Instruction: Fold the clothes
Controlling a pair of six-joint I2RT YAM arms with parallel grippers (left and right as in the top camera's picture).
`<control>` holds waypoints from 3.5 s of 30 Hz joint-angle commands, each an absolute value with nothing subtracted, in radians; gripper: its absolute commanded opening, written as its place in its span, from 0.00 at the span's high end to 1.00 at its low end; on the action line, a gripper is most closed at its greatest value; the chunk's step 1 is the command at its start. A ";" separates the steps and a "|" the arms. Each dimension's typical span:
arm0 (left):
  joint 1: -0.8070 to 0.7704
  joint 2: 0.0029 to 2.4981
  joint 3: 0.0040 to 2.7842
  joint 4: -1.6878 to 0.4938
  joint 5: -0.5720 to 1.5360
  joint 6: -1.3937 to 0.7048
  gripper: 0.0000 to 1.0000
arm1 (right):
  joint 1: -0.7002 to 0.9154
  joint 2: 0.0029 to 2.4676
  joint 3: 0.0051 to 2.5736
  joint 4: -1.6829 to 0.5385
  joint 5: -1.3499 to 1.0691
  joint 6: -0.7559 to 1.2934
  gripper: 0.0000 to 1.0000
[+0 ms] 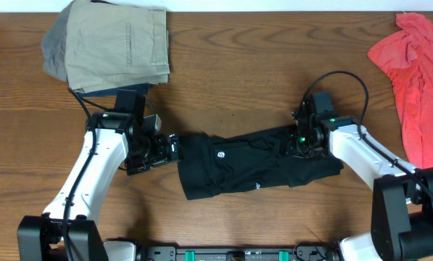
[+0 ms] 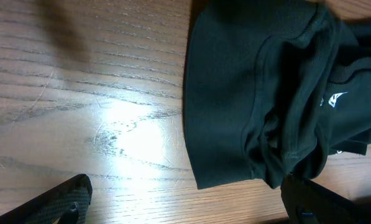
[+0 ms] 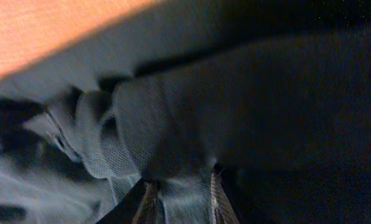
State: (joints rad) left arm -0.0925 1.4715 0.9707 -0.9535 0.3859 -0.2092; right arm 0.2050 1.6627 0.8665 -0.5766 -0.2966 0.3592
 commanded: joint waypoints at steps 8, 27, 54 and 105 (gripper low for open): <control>-0.088 1.466 0.970 -0.959 0.382 -0.205 0.02 | 0.163 1.681 1.058 -0.722 -0.291 0.334 0.43; -0.088 1.534 0.798 -0.717 0.540 -0.204 0.02 | -0.231 1.680 1.406 -1.140 -0.094 0.283 0.01; -0.161 1.824 0.786 -0.511 0.844 -0.140 0.01 | -0.280 1.680 1.404 -1.172 -0.140 0.272 0.01; -0.336 1.543 1.360 -1.201 0.331 -0.323 0.94 | -0.149 1.680 1.129 -0.977 -0.200 0.278 0.01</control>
State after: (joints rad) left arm -0.2825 1.5486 1.3460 -1.2060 0.2771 -0.3172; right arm -0.1745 1.6840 1.1461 -0.9878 -0.1909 0.2802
